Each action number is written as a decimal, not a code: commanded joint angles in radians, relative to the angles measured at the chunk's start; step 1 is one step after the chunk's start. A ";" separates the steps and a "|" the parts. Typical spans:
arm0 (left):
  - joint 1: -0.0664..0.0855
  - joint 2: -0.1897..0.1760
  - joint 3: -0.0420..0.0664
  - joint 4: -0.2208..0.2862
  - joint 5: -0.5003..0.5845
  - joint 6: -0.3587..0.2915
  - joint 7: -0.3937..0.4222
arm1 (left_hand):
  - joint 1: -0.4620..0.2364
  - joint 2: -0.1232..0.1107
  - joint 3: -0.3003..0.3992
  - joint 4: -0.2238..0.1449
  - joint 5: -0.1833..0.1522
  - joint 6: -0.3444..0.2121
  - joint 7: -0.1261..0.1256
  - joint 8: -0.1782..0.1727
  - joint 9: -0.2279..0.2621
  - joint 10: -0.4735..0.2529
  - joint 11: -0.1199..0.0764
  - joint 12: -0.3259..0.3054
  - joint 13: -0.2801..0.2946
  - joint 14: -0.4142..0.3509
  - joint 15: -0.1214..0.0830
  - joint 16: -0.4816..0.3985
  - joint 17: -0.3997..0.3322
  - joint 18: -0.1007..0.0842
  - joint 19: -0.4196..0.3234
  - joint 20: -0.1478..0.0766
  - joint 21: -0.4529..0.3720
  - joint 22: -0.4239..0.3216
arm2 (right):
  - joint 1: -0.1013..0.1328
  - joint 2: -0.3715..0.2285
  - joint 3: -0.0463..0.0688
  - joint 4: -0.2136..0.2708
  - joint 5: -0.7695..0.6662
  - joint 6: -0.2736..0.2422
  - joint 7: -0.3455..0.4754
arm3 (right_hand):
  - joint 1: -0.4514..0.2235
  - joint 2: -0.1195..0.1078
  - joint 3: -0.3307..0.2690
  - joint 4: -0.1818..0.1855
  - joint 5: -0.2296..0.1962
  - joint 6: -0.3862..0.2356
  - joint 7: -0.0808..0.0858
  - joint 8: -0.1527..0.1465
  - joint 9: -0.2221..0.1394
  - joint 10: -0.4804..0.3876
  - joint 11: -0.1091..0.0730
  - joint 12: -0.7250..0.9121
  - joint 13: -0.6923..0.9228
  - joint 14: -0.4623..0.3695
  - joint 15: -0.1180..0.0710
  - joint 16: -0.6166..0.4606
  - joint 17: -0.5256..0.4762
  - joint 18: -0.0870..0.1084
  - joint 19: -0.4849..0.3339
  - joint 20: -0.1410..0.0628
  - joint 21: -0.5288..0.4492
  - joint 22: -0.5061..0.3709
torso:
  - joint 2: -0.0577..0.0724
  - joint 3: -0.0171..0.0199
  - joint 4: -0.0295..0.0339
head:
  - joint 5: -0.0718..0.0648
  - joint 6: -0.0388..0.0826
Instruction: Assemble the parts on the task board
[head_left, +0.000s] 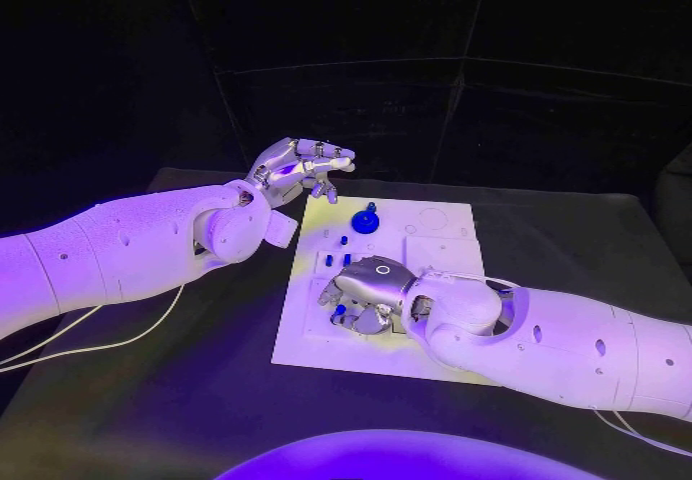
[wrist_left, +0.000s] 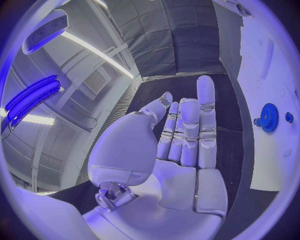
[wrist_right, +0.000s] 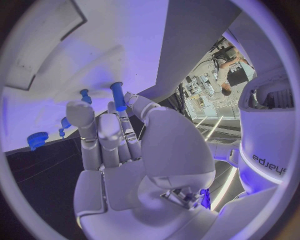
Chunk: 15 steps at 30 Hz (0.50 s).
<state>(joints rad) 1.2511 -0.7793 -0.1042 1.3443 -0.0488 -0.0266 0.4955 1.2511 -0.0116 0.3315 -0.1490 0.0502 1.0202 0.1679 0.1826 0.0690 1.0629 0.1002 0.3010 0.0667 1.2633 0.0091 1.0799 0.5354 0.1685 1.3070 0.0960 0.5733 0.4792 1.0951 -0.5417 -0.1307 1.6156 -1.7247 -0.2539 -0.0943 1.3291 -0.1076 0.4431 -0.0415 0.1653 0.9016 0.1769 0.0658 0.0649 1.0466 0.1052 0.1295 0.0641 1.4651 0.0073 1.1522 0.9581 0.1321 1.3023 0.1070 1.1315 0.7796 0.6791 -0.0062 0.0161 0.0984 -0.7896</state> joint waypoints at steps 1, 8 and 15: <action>0.001 -0.001 0.000 0.000 0.001 0.016 0.001 | 0.004 0.006 -0.008 0.000 0.004 -0.001 0.004 -0.004 0.001 -0.005 -0.001 0.002 0.000 -0.005 0.001 -0.005 -0.001 0.013 0.000 0.009 -0.007 -0.001 | 0.001 -0.001 0.000 0.002 0.003 -0.041 0.017 | 0.000 -0.008 -0.006 -0.001 -0.001 -0.011 -0.003 -0.004 0.000 -0.010 0.002 -0.001 0.001 0.001 0.004 -0.005 -0.001 0.007 -0.007 0.003 -0.005 -0.003 | -0.001 0.0000 0.0004 | 0.000 -0.001; 0.001 -0.002 0.000 0.000 0.001 0.018 0.000 | 0.004 0.006 -0.008 0.000 0.004 -0.001 0.004 -0.004 0.001 -0.005 -0.001 0.002 0.000 -0.005 0.001 -0.005 -0.001 0.013 0.000 0.009 -0.007 -0.001 | 0.001 -0.030 0.000 0.024 0.006 -0.051 0.025 | -0.008 -0.028 -0.060 -0.003 0.016 -0.078 -0.015 -0.003 0.001 -0.079 0.002 0.004 0.002 -0.013 0.004 -0.043 -0.052 0.020 -0.040 0.002 -0.060 -0.083 | -0.001 0.0003 -0.0003 | 0.000 -0.001; 0.001 -0.004 0.000 -0.002 0.001 0.020 -0.001 | 0.004 0.006 -0.008 0.000 0.004 -0.001 0.004 -0.004 0.001 -0.005 -0.001 0.002 0.000 -0.005 0.001 -0.005 -0.001 0.013 0.000 0.009 -0.007 -0.001 | 0.002 -0.091 0.001 0.081 0.028 -0.069 0.040 | -0.012 -0.029 -0.146 0.007 0.017 -0.106 -0.021 0.003 0.005 -0.116 0.001 0.039 0.007 -0.018 0.004 -0.072 -0.088 0.025 -0.050 0.003 -0.096 -0.127 | -0.002 0.0001 -0.0016 | 0.000 0.000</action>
<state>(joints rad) 1.2511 -0.7823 -0.1042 1.3428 -0.0488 -0.0230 0.4928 1.2511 -0.0116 0.3315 -0.1490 0.0502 1.0202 0.1679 0.1826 0.0690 1.0629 0.1002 0.3011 0.0667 1.2633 0.0091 1.0799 0.5355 0.1685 1.3070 0.0960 0.5733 0.4793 1.0950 -0.6297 -0.1304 1.6881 -1.7134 -0.2938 -0.0747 1.3135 -0.1368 0.3013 -0.0353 0.1804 0.8013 0.1554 0.0658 0.0694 0.9358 0.1052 0.1656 0.0700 1.4504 0.0142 1.0860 0.8712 0.1481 1.2561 0.1106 1.0405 0.6533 0.6774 -0.0060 0.0151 0.0979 -0.7895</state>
